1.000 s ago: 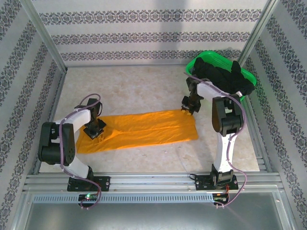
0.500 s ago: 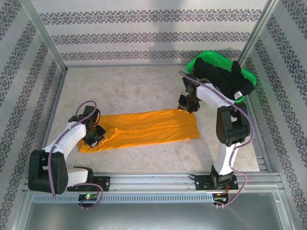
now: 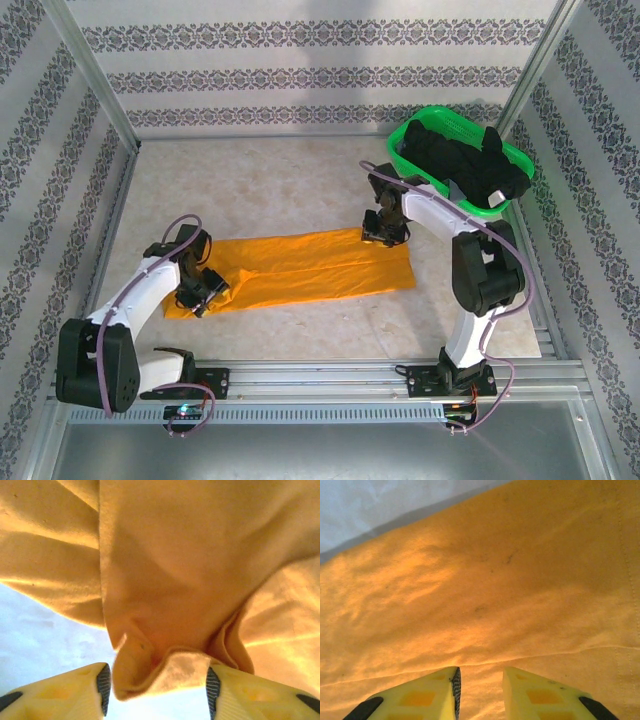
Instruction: Fold and stack the t-shirts
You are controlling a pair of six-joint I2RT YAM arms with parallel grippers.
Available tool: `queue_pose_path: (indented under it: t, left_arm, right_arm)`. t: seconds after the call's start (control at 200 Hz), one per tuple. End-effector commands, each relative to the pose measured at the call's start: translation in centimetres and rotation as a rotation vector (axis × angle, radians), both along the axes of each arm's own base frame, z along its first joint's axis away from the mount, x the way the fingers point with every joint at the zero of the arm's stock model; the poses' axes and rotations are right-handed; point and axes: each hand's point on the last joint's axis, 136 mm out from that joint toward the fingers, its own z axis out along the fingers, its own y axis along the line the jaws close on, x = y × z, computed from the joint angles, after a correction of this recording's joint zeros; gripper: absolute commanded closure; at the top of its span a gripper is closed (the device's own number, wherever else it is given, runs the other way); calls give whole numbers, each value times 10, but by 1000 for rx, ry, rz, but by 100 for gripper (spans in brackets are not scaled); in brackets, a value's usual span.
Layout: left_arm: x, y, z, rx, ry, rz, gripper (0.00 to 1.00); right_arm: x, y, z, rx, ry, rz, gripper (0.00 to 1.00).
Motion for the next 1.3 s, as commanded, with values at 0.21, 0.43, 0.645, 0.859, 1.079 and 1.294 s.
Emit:
queue_pose_path:
  t: [0.21,0.43,0.645,0.859,1.079,1.294]
  left_arm:
    - [75,17,35,69,-249,-17,42]
    - [127,11,3,71,-277,-154,47]
    - [111,-1,-18,1,-252,-179,51]
    - [100,-22,-19,-79,-273,-184,55]
    - [83,-29,-9,-70,-264,-199,58]
    - [62,-46,-18,-121,-214,-217,65]
  right_arm:
    - [-13,82,60,402,-224,212,59]
    - [-34,99,56,417,-195,240,59]
    - [-37,97,57,401,-199,234,59]
    - [-33,99,57,404,-194,232,59]
    - [-31,103,56,413,-189,236,59]
    - [-32,102,53,413,-182,235,59]
